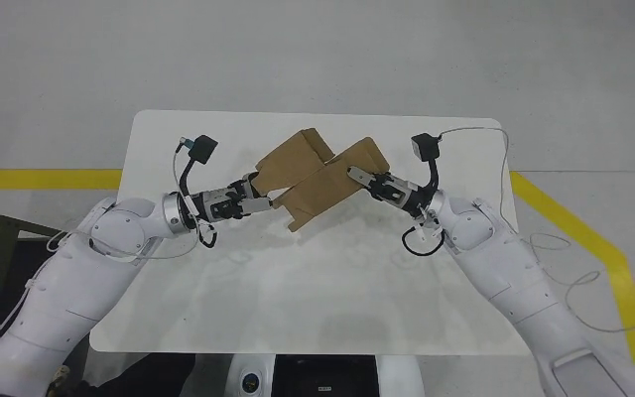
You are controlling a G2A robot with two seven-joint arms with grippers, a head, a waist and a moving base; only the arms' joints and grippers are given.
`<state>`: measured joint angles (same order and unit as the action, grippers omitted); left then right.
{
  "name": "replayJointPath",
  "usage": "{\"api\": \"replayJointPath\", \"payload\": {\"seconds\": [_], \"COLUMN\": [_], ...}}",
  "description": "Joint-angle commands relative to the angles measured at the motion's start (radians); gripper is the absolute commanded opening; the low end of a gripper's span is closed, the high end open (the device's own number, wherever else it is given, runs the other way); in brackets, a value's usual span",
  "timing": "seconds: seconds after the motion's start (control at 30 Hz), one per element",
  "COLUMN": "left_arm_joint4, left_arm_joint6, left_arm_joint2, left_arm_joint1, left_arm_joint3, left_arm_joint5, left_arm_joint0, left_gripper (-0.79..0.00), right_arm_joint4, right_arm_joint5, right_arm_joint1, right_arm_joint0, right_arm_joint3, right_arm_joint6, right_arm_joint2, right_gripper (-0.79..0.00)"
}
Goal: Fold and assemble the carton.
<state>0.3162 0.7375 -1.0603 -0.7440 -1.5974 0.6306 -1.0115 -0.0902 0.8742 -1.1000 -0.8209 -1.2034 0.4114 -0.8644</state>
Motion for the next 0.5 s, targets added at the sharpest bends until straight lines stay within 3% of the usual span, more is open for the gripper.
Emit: {"api": "replayJointPath", "payload": {"seconds": [0.0,0.47], "left_arm_joint4": [0.02,0.076], "left_arm_joint6": [0.022,0.068], "left_arm_joint2": [-0.005,-0.037], "left_arm_joint1": [-0.001,-0.013], "left_arm_joint3": [-0.005,-0.023], "left_arm_joint5": [-0.003,-0.015], "left_arm_joint0": [-0.001,-0.002], "left_gripper": [0.0,0.0], "right_arm_joint4": [0.02,0.061], "right_arm_joint5": [-0.005,-0.024], "right_arm_joint1": [-0.001,-0.012], "right_arm_joint0": [-0.004,-0.03], "right_arm_joint3": [0.001,-0.015], "right_arm_joint6": [-0.011,-0.016], "right_arm_joint2": [-0.009,-0.033], "right_gripper": [-0.785,-0.785]}}
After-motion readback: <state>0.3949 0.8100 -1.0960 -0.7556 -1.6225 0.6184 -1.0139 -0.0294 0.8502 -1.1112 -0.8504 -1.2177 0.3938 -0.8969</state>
